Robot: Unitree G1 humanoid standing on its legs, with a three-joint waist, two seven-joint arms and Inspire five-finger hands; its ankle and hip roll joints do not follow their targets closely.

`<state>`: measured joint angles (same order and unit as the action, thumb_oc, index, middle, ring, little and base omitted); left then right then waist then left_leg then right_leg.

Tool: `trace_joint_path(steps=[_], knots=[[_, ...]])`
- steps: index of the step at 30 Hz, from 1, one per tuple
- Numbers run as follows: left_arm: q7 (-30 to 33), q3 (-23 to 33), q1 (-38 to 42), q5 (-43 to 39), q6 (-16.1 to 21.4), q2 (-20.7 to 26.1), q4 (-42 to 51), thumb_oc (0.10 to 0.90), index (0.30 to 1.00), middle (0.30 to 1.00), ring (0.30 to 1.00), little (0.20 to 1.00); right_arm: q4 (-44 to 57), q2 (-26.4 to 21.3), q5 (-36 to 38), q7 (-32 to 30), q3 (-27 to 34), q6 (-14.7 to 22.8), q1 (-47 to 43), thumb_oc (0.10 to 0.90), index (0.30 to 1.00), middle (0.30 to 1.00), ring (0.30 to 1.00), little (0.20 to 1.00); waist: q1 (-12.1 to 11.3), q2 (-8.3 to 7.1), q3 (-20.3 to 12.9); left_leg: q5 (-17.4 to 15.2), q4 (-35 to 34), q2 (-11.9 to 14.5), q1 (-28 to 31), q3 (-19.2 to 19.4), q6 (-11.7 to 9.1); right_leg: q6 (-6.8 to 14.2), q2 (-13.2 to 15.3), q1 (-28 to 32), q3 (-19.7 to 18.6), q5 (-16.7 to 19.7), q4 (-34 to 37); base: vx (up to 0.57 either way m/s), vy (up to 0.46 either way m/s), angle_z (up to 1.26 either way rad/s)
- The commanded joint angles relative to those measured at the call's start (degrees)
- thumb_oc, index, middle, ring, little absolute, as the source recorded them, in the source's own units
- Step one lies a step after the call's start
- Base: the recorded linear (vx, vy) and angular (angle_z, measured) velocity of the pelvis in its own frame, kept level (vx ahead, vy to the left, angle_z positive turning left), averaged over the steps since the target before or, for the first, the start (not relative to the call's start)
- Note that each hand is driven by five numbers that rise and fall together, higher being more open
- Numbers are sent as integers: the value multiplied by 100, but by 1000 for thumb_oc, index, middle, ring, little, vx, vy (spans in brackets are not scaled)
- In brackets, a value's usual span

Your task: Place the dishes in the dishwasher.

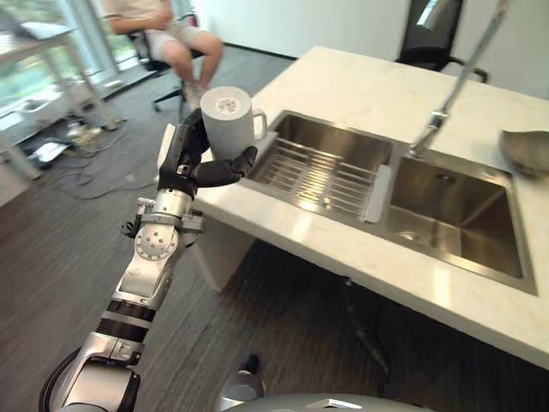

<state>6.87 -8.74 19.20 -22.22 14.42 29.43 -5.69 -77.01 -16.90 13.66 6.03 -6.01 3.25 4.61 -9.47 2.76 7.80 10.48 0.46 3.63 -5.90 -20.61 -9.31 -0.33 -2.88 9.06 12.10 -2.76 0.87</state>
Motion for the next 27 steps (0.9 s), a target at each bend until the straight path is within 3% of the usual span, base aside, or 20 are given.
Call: trace_joint_path(steps=[1,2,3,5,6,7,8,10,13,17,18,19,20,21,22,23,24,25,26,27], knots=[[-176,609,547,-332,504,234,742,400,300,300,300,300,208,-174,17,-4,-161,112,-22,800,900,900,900,900,-87,-225,-90,411,-532,-7,-474,1177,206,147,608,-225,253,-251,-391,-139,-9,164],[-236,663,374,-309,494,230,719,400,300,300,300,300,152,-190,-44,2,-183,100,-43,800,900,900,900,900,-153,-186,-32,429,-498,22,-511,1299,189,155,685,-222,379,-227,-389,-245,69,93],[-406,756,27,-262,453,219,782,400,300,300,300,300,22,-255,-152,-27,-66,96,-111,800,900,900,900,900,-103,-130,-9,378,-364,199,-455,1851,209,203,880,-244,753,-71,-334,-315,102,117],[-566,793,-258,-295,374,172,868,400,300,300,300,300,-203,-241,-40,-85,172,43,-134,800,900,900,900,900,-16,-132,-69,289,-131,459,-284,2357,221,258,1069,-231,1049,88,-198,-289,191,150],[-683,928,-588,-311,388,217,935,400,300,300,300,300,-290,-212,72,-71,306,11,-157,800,900,900,900,900,-21,-146,-141,118,144,623,-7,2426,211,285,1201,-218,1244,217,-83,-195,176,174],[-685,935,-599,-311,385,218,942,400,300,300,300,300,-290,-212,73,-71,300,11,-155,800,900,900,900,900,-13,-143,-136,109,155,624,-3,2420,209,285,1198,-204,1249,218,-77,-246,260,109],[-774,1077,-887,-342,378,219,1022,400,300,300,300,300,-331,-218,58,-73,343,3,-209,800,900,900,900,900,-19,-190,-257,-66,368,885,474,2587,173,287,1350,-260,1562,283,-137,-116,140,55],[-828,1105,-979,-391,345,208,1056,400,300,300,300,300,-361,-241,45,-94,372,-7,-202,800,900,900,900,900,16,-183,-322,-179,350,1053,769,2667,85,335,1392,-254,1644,207,-199,-86,199,77],[-982,1176,-1243,-169,275,250,1309,400,300,300,300,300,-447,-341,116,-51,583,79,-95,800,900,900,900,900,164,-145,-454,-96,231,1431,1125,3004,-45,455,1695,-267,2178,326,-348,-201,386,90],[-1199,1226,-1592,228,152,351,1624,400,300,300,300,300,-552,-230,-286,-15,673,-49,177,800,900,900,900,900,262,-99,-542,-650,1,1231,1076,3371,11,766,2213,-209,2696,711,-417,-174,508,169],[-1218,1114,-1682,248,120,286,1549,400,300,300,300,300,-615,-245,-489,-58,603,-125,169,800,900,900,900,900,258,-139,-544,-1057,43,981,984,3204,168,872,2396,-145,2675,823,-350,-83,561,120],[-1322,940,-1721,429,83,334,1550,400,300,300,300,300,-672,-312,-638,-106,555,-127,115,800,900,900,900,900,172,-148,-525,-1180,76,794,897,2995,249,956,2560,-61,2681,1040,-408,-7,560,74],[-1398,725,-1711,446,37,296,1622,400,300,300,300,300,-673,-318,-654,-149,621,-107,95,800,900,900,900,900,190,-187,-484,-1316,161,511,727,2701,418,1076,2748,-35,2503,1300,-557,77,488,49],[-1384,394,-1576,454,7,181,1529,400,300,300,300,300,-655,-230,-523,-109,597,-107,44,800,900,900,900,900,274,-230,-455,-1310,220,240,588,2365,594,1007,2781,-124,1985,1390,-780,102,450,119],[-1359,187,-1503,528,9,88,1539,400,300,300,300,300,-610,-116,-439,-80,479,-121,-69,800,900,900,900,900,392,-267,-418,-1179,191,-17,501,2107,772,780,2637,-335,1143,1442,-979,178,426,214],[-1345,-74,-1365,589,5,64,1428,400,300,300,300,300,-514,3,-240,-73,339,-78,-200,800,900,900,900,900,553,-271,-402,-1063,148,-224,493,1589,909,585,2000,-508,-138,1149,-1173,184,417,232],[-1279,-250,-1272,596,-2,16,1371,400,300,300,300,300,-372,57,-14,-87,296,-68,-325,800,900,900,900,900,677,-259,-359,-1006,66,-367,531,1250,969,553,1433,-690,-1003,722,-1293,174,257,154],[-1279,-250,-1272,596,-2,16,1371,400,300,300,300,300,-372,57,-14,-87,296,-68,-325,800,900,900,900,900,677,-259,-359,-1006,66,-367,531,1250,969,553,1433,-690,-1003,722,-1293,126,202,298],[-1246,-405,-1092,614,-13,26,1336,400,300,300,300,300,-192,91,250,-119,207,-24,-453,800,900,900,900,900,717,-293,-284,-970,3,-517,549,912,1001,523,998,-788,-1534,347,-1233,149,103,288],[-1052,-679,-740,757,-28,27,1332,400,300,300,300,300,291,227,548,-205,-80,86,-745,800,900,900,900,900,826,-350,-120,-926,13,-721,564,290,999,481,597,-1150,-2045,379,-1086,185,94,337]])
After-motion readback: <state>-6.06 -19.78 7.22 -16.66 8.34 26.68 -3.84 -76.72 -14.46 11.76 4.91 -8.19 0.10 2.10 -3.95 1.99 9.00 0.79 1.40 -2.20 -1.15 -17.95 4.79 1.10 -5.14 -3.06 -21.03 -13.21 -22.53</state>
